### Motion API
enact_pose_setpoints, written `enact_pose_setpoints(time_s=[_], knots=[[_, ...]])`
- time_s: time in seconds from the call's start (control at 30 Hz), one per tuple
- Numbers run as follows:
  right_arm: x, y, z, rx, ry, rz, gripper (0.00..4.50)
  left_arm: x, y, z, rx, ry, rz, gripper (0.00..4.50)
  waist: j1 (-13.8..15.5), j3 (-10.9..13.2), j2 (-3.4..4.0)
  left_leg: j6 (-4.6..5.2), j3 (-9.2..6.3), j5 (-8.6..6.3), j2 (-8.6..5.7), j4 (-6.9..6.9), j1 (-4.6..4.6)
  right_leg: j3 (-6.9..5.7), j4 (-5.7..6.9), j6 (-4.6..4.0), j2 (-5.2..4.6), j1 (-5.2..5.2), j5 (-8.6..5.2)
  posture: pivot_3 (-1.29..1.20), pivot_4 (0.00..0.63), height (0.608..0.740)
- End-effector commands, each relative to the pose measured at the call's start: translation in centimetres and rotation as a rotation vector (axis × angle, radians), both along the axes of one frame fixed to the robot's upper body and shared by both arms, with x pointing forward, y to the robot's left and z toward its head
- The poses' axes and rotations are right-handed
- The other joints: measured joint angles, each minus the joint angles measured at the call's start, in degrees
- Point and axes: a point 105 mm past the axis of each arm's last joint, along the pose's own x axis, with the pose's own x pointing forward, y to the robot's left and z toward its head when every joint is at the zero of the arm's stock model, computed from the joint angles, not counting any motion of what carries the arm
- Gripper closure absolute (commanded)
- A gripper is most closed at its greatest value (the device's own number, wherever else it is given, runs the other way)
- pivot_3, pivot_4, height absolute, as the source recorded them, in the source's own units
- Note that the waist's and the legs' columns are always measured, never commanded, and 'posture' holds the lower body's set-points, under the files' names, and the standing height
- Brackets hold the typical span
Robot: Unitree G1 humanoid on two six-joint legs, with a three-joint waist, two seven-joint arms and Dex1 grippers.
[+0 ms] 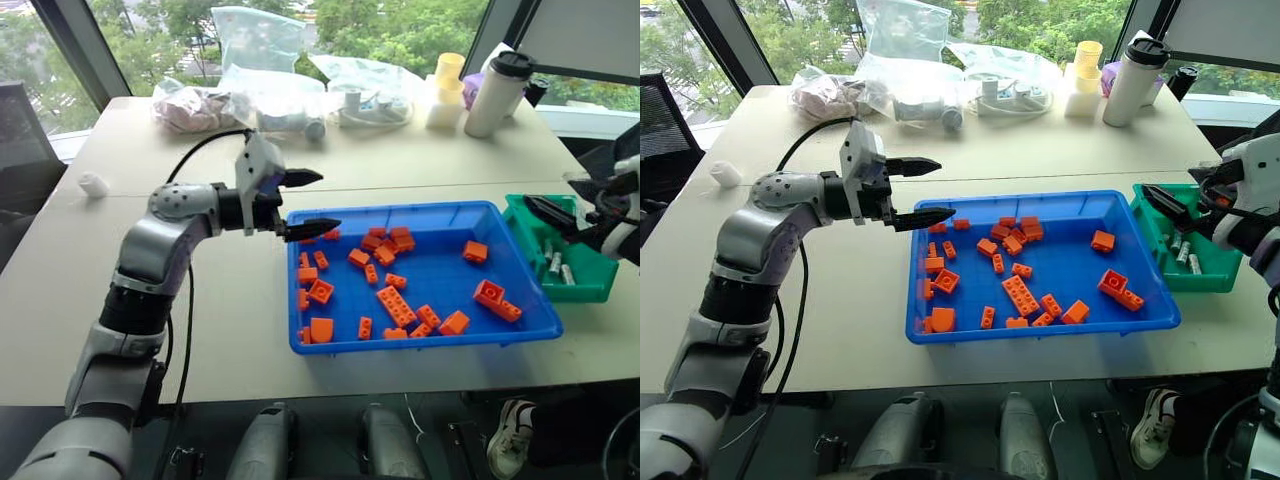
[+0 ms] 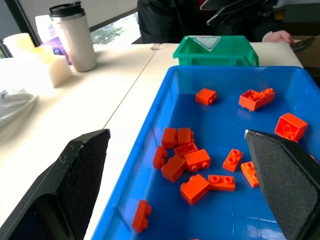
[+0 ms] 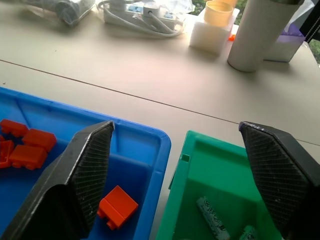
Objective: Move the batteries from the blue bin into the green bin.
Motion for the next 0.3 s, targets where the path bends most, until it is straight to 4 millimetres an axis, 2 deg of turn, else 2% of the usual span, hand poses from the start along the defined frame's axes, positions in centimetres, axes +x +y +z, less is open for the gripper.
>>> enact_pose_setpoints(time_s=[0.03,0.1,0.3], knots=[[-2.0,1.0,1.1,-0.014,-0.076,0.075,0.37,-0.3,2.4,1.0,-0.037,-0.011,0.096,0.00,0.2,0.0,0.00,0.00,0.00,0.00,0.00,0.02,0.00,0.00,0.00,0.00,-0.01,0.01,0.00,0.00,0.150,0.740],[-2.7,1.2,0.5,-0.009,-0.068,0.099,0.37,-0.1,4.1,0.8,-0.056,0.018,0.181,0.00,0.1,0.0,0.00,0.01,-0.04,-0.01,0.00,0.01,0.04,-0.02,-0.01,0.00,-0.01,0.08,0.00,0.00,0.150,0.740],[-3.5,1.8,-0.5,0.051,-0.009,0.171,0.37,-1.0,6.7,-0.3,-0.060,0.063,0.340,0.00,0.1,0.0,0.00,0.01,-0.06,-0.01,0.00,0.04,0.09,-0.02,-0.02,0.00,-0.02,0.14,0.00,0.00,0.150,0.740]])
